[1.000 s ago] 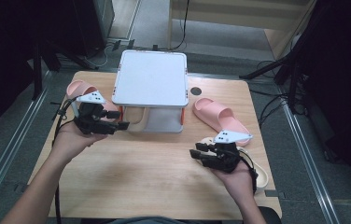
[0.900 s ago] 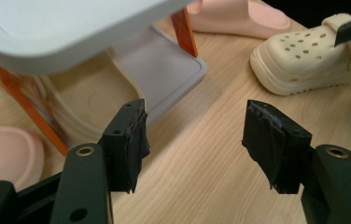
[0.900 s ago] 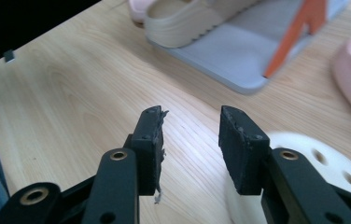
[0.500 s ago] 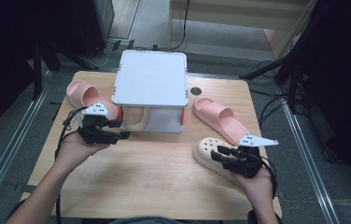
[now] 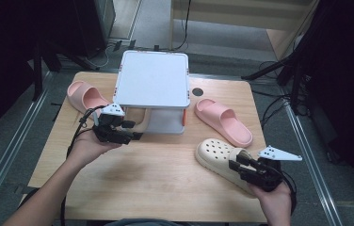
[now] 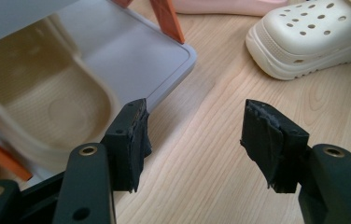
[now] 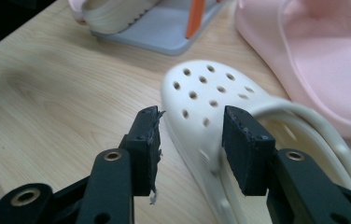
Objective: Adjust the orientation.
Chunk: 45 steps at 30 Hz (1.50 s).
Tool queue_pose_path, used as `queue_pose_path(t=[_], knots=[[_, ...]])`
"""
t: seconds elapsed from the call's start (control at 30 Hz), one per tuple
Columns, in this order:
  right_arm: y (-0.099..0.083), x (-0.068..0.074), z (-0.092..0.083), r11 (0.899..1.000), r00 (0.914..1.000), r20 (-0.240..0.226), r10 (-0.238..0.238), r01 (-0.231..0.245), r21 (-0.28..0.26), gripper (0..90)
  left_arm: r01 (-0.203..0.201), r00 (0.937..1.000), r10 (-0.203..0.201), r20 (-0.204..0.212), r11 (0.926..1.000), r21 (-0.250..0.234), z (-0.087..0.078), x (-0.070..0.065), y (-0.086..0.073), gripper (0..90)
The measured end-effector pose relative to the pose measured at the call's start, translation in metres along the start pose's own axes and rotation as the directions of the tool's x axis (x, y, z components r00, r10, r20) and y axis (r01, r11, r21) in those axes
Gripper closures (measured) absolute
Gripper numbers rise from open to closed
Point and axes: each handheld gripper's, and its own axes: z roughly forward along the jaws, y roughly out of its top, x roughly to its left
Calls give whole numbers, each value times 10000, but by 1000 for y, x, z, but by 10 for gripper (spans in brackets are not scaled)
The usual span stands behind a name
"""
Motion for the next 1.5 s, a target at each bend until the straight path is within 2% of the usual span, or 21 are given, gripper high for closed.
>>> queue_pose_path(t=[0.17,0.23,0.3,0.33,0.37,0.43,0.5,0.57,0.63,0.7,0.8,0.87,0.93,0.97,1.1,1.27,1.3,1.37,1.43,1.47,1.5], knots=[[-7,-6,-6,9998,9995,249,195,-198,102,564,-109,9999,109,93,9999,75,5,-2,3,417],[-11,-9,2,9987,9991,287,310,-322,404,567,-178,9998,177,81,9998,83,8,-3,4,420],[-12,-11,7,9974,9990,221,399,-411,590,572,-190,9998,189,94,9997,122,8,-3,4,421],[-13,-12,17,9940,9989,92,460,-467,985,578,-189,9998,188,57,9997,184,8,-4,4,430],[-13,-12,17,9940,9989,92,460,-467,985,578,-189,9998,188,57,9997,184,8,-4,4,457],[-11,-13,33,9900,9996,-191,190,-161,1401,612,-137,9998,136,164,9999,53,4,-5,4,486],[-9,-14,41,9884,9994,-328,109,-58,1519,671,-111,9996,112,262,9999,-22,2,-5,4,524],[-7,-17,44,9872,9986,-416,320,-251,1574,750,-101,9993,99,353,9999,43,1,-4,4,562],[-5,-21,45,9858,9968,-585,544,-443,1620,764,-9,9991,8,425,10000,37,1,-4,2,589],[-4,-22,46,9849,9962,-668,557,-438,1676,768,30,9991,-33,430,10000,71,0,-3,2,602],[0,-19,46,9837,9970,-640,425,-306,1770,772,145,9990,-146,412,9999,36,-2,-2,0,612],[6,-14,47,9858,9951,-921,351,-193,1668,772,135,9992,-135,363,9999,4,-4,-2,-1,610],[8,-11,48,9865,9949,-979,235,-72,1635,772,162,9994,-161,310,9999,-33,-6,-3,-2,611],[13,-5,51,9881,9934,-1134,152,25,1540,773,264,9991,-261,342,9996,-99,-9,-4,-4,638],[21,5,57,9893,9898,-1427,4,204,1441,772,230,9995,-223,231,9992,-313,-14,-6,-6,671],[34,23,76,9858,9832,-1791,-349,633,1554,771,445,9989,-440,171,9986,-287,-18,-6,-12,686],[39,30,84,9843,9790,-1974,-506,824,1561,771,486,9988,-483,108,9985,-254,-19,-7,-15,689],[42,33,88,9833,9775,-2039,-536,872,1597,771,518,9986,-516,98,9984,-241,-19,-8,-17,691],[50,45,103,9794,9699,-2344,-663,1082,1707,770,410,9992,-410,-33,9990,-184,-20,-11,-21,703],[50,45,103,9794,9699,-2344,-663,1082,1707,770,410,9992,-410,-33,9990,-184,-20,-11,-21,717],[52,48,108,9774,9659,-2458,-809,1251,1702,770,371,9993,-374,-95,9990,-248,-20,-12,-23,717]])
